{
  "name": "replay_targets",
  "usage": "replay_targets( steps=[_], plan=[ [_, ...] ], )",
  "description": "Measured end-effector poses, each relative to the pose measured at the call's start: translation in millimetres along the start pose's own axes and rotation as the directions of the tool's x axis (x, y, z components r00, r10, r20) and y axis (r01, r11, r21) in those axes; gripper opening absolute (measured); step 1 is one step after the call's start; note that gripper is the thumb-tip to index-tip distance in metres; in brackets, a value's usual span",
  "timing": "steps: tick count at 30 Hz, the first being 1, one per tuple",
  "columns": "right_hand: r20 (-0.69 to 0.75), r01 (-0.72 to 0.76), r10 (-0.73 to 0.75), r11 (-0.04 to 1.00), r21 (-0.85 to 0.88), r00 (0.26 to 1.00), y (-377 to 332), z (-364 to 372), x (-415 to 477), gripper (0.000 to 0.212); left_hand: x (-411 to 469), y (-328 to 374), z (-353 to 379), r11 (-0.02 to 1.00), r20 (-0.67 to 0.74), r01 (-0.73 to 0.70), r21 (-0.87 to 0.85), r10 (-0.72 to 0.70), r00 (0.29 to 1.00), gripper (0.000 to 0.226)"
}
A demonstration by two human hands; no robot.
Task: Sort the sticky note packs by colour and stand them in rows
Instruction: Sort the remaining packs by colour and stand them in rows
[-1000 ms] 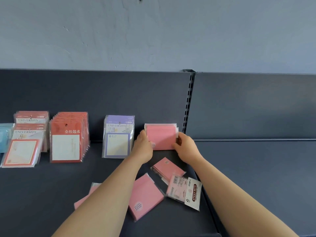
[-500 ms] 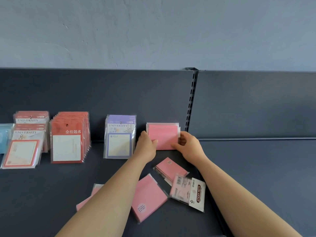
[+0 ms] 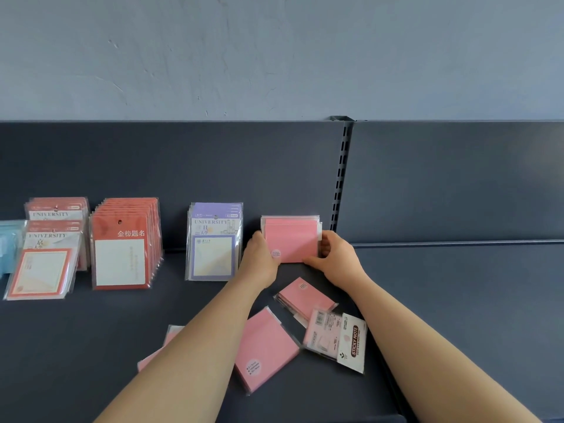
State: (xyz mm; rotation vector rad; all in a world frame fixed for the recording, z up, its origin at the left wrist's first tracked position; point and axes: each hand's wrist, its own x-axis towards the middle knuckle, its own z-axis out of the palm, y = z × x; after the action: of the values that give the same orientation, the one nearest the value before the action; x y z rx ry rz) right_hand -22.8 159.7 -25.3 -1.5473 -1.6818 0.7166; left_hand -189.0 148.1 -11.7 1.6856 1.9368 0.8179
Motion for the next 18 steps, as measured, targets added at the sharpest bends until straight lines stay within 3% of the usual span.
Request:
replay_targets(
  steps=[9,11,14,18],
  plan=[
    [0.007,-0.001,0.002,0.997,-0.080,1.000,-5.9,-5.0,-6.2,0.052,-9.4,10.9,-6.9,1.000,0.014,0.016,-0.005,-0.016,1.000,0.056],
    [0.003,0.000,0.001,0.988,-0.156,1.000,-10.5,-8.2,-8.9,0.067,-14.0,14.8,-12.5,1.000,-0.008,0.002,-0.003,-0.002,1.000,0.062],
    [0.006,-0.014,0.016,0.972,-0.236,1.000,-20.6,-17.1,-17.8,0.082,-25.8,19.9,-28.4,0.998,-0.029,-0.058,0.000,0.058,0.998,0.062],
    [0.023,0.033,-0.027,0.951,-0.306,0.999,-40.3,-28.1,-41.7,0.073,-47.6,18.9,-58.0,0.986,-0.010,-0.165,0.007,0.165,0.986,0.058]
  ],
)
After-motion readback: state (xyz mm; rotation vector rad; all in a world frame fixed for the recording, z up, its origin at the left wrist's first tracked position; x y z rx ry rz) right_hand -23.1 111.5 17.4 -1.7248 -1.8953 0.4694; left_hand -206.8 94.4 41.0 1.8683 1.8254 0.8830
